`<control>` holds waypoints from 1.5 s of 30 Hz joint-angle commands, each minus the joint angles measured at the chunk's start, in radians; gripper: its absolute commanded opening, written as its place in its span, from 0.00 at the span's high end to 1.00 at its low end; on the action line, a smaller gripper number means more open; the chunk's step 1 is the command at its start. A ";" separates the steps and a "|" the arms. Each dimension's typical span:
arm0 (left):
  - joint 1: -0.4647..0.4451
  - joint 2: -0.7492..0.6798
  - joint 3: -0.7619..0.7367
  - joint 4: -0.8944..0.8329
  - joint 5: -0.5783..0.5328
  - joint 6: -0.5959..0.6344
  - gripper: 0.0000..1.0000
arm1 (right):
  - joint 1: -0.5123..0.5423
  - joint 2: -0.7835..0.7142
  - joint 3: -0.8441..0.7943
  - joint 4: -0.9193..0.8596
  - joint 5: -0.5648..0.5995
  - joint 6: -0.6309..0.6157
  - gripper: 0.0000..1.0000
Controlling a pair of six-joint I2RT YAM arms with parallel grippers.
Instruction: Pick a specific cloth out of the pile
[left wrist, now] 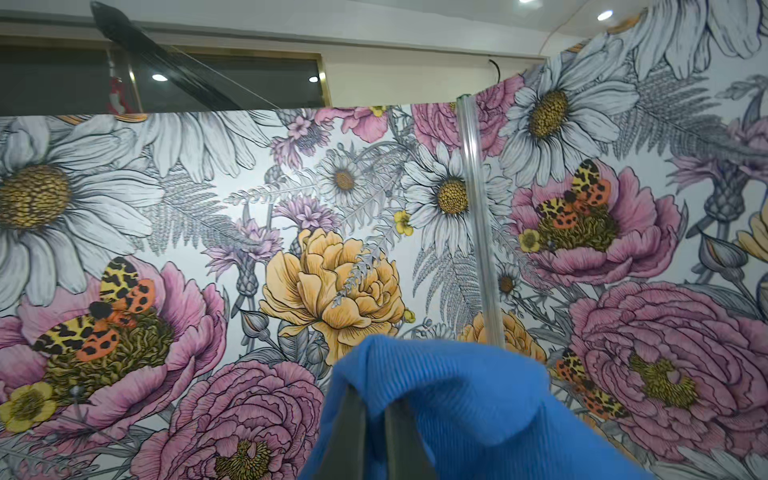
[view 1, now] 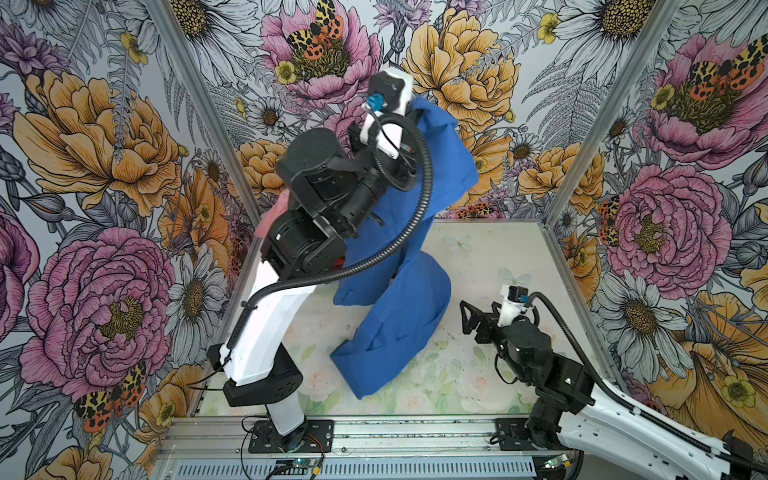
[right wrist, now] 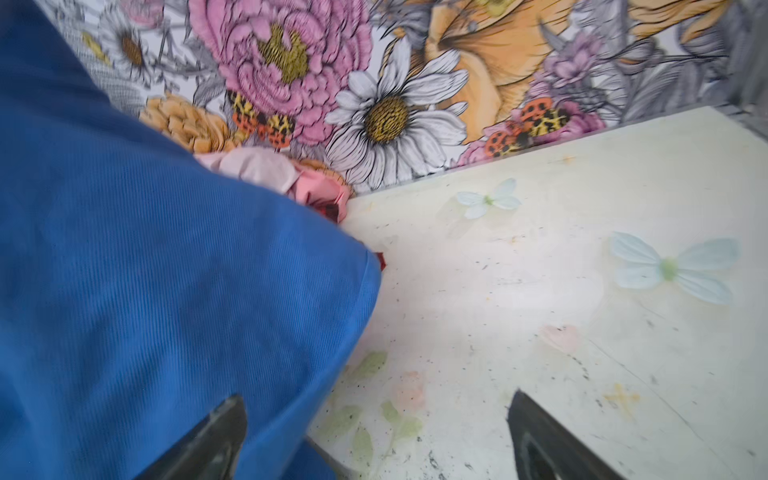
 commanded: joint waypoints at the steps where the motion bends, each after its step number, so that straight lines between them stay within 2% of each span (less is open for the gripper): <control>1: -0.035 0.072 0.039 0.093 0.017 0.057 1.00 | -0.002 -0.172 -0.037 -0.277 0.188 0.142 0.04; 4: -0.032 0.110 0.010 0.093 0.003 0.035 1.00 | -0.001 -0.277 -0.042 -0.367 0.217 0.157 0.05; 7: -0.030 0.069 -0.176 0.092 -0.043 -0.009 1.00 | -0.001 -0.283 -0.031 -0.387 0.221 0.158 0.05; 12: -0.030 -0.181 -0.781 0.150 0.024 -0.216 1.00 | -0.002 -0.172 0.011 -0.386 0.216 0.138 0.05; 17: -0.012 -0.371 -1.231 0.110 0.092 -0.436 1.00 | -0.002 -0.091 0.064 -0.384 0.212 0.063 0.03; 22: -0.004 -0.439 -1.404 -0.089 0.195 -0.539 1.00 | -0.002 -0.041 0.118 -0.368 0.207 -0.010 0.02; 25: 0.022 -0.435 -1.448 -0.219 0.335 -0.575 1.00 | -0.003 0.037 0.165 -0.347 0.198 -0.068 0.00; 28: 0.024 -0.440 -1.494 -0.274 0.466 -0.582 1.00 | -0.008 0.135 0.224 -0.328 0.180 -0.092 0.00; 29: 0.024 -0.445 -1.505 -0.287 0.478 -0.597 0.99 | -0.012 0.163 0.238 -0.310 0.164 -0.099 0.01; 30: 0.026 -0.450 -1.507 -0.309 0.468 -0.621 0.93 | -0.020 0.187 0.251 -0.292 0.136 -0.105 0.01; 31: 0.026 -0.454 -1.502 -0.330 0.447 -0.638 0.80 | -0.029 0.211 0.264 -0.281 0.111 -0.106 0.00; 32: 0.026 -0.468 -1.492 -0.355 0.397 -0.664 0.61 | -0.041 0.235 0.276 -0.265 0.075 -0.110 0.01; 34: 0.027 -0.514 -1.473 -0.385 0.306 -0.713 0.50 | -0.059 0.273 0.295 -0.229 -0.036 -0.134 0.00; 36: 0.051 -0.582 -1.458 -0.411 0.211 -0.772 0.32 | -0.066 0.332 0.322 -0.202 -0.163 -0.174 0.00; 37: 0.068 -0.615 -1.454 -0.422 0.181 -0.787 0.20 | -0.064 0.358 0.335 -0.202 -0.211 -0.187 0.01; 38: 0.096 -0.655 -1.456 -0.437 0.142 -0.798 0.03 | -0.058 0.385 0.340 -0.192 -0.263 -0.205 0.01; 40: 0.164 -0.734 -1.472 -0.450 0.114 -0.808 0.01 | -0.036 0.420 0.324 -0.152 -0.303 -0.228 0.00; 45: 0.412 -0.914 -1.495 -0.470 0.345 -0.807 0.01 | 0.031 0.478 0.292 -0.019 -0.469 -0.357 0.01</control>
